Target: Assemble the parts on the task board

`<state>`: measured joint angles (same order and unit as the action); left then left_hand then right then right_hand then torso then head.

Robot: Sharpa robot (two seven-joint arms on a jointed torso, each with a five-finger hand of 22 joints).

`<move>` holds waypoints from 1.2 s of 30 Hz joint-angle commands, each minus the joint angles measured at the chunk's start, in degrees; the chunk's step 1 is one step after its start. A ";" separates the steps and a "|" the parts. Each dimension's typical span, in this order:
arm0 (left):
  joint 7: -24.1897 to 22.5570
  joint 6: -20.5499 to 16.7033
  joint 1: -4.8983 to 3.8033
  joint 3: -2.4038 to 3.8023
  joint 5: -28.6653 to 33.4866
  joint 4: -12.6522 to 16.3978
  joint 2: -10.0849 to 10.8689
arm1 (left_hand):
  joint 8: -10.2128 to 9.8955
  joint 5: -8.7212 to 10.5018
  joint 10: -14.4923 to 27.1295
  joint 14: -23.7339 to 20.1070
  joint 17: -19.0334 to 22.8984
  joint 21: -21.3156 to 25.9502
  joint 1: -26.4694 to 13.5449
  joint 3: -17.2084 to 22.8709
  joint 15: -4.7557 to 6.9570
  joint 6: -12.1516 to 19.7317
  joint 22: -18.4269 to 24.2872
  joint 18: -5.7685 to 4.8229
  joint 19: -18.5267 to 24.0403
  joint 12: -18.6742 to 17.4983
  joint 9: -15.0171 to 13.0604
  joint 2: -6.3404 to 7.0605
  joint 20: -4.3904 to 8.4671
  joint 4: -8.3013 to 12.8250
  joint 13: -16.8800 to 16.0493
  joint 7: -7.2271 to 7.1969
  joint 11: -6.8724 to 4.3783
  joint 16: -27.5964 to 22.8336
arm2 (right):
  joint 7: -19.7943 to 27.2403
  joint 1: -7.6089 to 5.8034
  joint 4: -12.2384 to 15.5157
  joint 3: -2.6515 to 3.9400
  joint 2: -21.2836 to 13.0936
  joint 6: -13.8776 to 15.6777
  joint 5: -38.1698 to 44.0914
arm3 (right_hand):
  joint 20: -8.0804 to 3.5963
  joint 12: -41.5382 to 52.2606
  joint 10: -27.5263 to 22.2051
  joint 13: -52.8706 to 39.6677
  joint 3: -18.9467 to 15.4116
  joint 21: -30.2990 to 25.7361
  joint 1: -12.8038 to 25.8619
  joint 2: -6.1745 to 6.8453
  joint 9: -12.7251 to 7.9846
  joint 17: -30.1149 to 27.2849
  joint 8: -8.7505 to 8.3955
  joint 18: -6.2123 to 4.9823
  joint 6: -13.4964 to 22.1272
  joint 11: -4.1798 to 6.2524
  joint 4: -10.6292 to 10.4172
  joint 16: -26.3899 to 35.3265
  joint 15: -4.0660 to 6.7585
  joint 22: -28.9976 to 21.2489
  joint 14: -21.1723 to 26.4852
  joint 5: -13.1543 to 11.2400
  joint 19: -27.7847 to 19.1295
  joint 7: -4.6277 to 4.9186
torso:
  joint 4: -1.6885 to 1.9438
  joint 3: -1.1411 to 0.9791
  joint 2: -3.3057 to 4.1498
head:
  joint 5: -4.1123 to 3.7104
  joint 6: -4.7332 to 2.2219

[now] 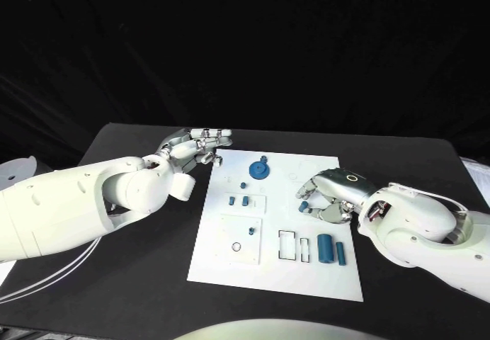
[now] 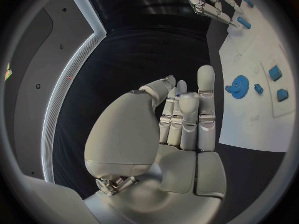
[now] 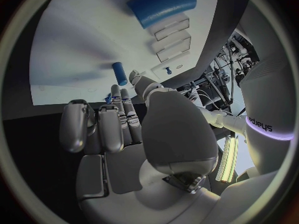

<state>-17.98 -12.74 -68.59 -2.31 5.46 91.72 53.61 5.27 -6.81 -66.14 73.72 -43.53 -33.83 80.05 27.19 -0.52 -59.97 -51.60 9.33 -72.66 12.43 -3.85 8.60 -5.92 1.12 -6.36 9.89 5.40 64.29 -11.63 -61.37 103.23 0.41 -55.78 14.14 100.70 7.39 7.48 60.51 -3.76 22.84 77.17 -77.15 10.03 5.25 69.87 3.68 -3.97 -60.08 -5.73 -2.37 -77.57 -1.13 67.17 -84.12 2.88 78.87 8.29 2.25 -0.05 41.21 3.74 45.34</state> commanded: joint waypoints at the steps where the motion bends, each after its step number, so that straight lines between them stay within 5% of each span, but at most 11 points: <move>1: -0.45 1.32 -0.02 0.03 0.20 0.15 -0.05 | -0.02 -0.10 0.28 -0.29 0.04 0.36 -0.09 -0.07 0.08 0.42 0.08 0.98 0.41 0.16 -0.03 -0.39 -0.05 0.34 -0.06 0.04 0.01 -0.23 | -0.64 0.10 -0.26 -0.02 0.23 -1.46 0.65 | -0.25 0.29 -0.19 0.06 -0.30 -0.17 -0.28 0.49 -0.07 -0.06 -0.03 -0.90 0.05 0.00 0.04 0.28 0.09 -0.03 -2.30 0.09 0.29 -0.46 | 0.01 -0.05 0.03 | -0.18 -0.19; 20: -0.30 1.61 -0.02 0.03 0.20 -0.01 -0.10 | -0.02 -0.08 0.32 -0.30 0.05 0.43 -0.12 -0.10 0.08 0.45 0.12 0.99 0.43 0.20 -0.02 -0.36 -0.06 0.34 -0.06 0.06 0.03 -0.22 | -0.57 0.36 -2.21 -0.08 2.40 -2.60 1.13 | -0.78 1.83 2.87 -0.01 1.88 0.05 -2.19 -1.75 0.04 -0.13 0.75 -0.80 -2.72 0.87 -0.26 0.17 0.79 0.41 -2.46 0.22 0.88 -0.70 | 0.04 -0.03 0.09 | -0.24 0.12; 36: -0.20 1.60 -0.01 0.03 0.20 -0.12 -0.10 | -0.01 -0.07 0.39 -0.34 0.16 0.47 -0.19 -0.16 0.06 0.47 0.14 0.99 0.45 0.28 -0.02 -0.37 -0.07 0.33 -0.08 0.07 0.05 -0.25 | -1.16 0.43 -2.30 -0.08 2.21 -2.84 2.00 | -1.02 1.41 3.41 0.12 2.15 0.02 -1.61 -0.90 -0.01 -0.45 0.57 -0.78 -3.26 0.99 -0.60 0.29 0.93 0.37 -2.45 0.10 0.97 -0.86 | 0.04 -0.02 0.02 | -0.30 0.28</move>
<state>-17.95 -12.19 -68.58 -2.31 5.46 91.55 53.57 5.26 -6.81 -66.14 73.72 -43.43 -33.62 80.05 27.19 -0.52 -59.97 -51.54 9.34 -72.66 12.43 -3.85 8.60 -5.92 1.12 -6.39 9.89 5.40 64.29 -12.28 -61.02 100.94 0.34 -53.55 12.18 101.58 6.66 9.18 63.37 -3.69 24.77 77.18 -78.74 8.43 5.26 69.48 4.40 -3.97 -62.86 -4.71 -2.84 -77.56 -0.49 67.62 -83.93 2.88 79.61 7.36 2.30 -0.06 41.24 3.49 45.62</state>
